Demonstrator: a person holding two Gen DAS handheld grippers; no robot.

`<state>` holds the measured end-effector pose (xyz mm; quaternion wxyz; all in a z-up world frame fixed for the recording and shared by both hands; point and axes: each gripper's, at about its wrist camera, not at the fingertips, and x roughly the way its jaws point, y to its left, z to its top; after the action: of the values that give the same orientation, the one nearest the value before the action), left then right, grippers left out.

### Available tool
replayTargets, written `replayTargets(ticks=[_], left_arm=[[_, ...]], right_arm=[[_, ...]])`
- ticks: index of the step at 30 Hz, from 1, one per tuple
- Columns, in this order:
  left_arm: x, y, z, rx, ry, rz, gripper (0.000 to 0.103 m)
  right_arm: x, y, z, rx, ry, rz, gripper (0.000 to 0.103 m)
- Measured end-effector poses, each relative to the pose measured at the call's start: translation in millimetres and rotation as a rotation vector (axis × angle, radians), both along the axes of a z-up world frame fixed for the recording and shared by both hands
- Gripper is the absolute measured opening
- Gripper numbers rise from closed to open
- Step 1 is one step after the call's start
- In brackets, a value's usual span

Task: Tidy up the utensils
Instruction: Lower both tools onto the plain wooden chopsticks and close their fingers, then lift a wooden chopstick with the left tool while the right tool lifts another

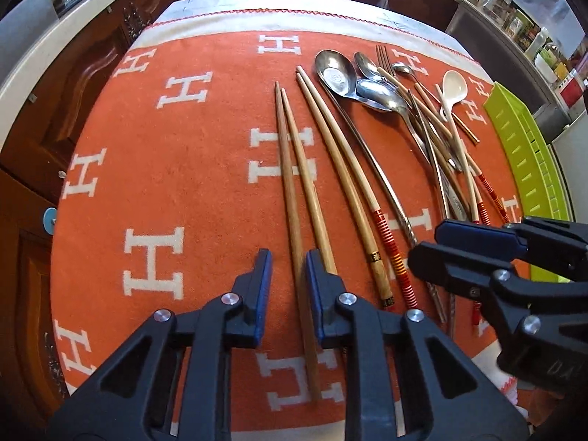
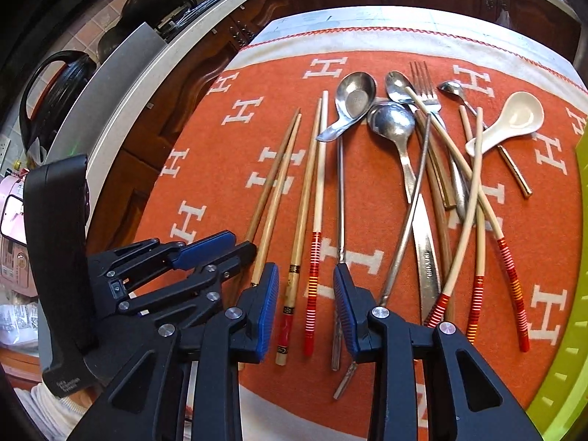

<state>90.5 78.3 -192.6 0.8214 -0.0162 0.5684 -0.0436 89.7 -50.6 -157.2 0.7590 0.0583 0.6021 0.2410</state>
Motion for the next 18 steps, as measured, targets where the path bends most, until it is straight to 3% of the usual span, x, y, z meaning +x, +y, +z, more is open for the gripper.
replayTargets(ticks=[1,3,8,18], left_arm=[[0,0,0,0.004,-0.004,0.000,0.017],[-2,-1,0,0.022,-0.014,0.005,0.004],[-7,7,3,-0.001,-0.016,0.027,0.004],[-20,26,21,-0.053,-0.037,0.070,0.004]], right_arm=[[0,2,-1,0.007,0.002,0.004,0.030],[1,5,-3,0.016,0.006,0.006,0.027],[3,9,-12,0.041,0.031,0.008,0.019],[12,40,-15,0.062,0.047,0.038,0.018]])
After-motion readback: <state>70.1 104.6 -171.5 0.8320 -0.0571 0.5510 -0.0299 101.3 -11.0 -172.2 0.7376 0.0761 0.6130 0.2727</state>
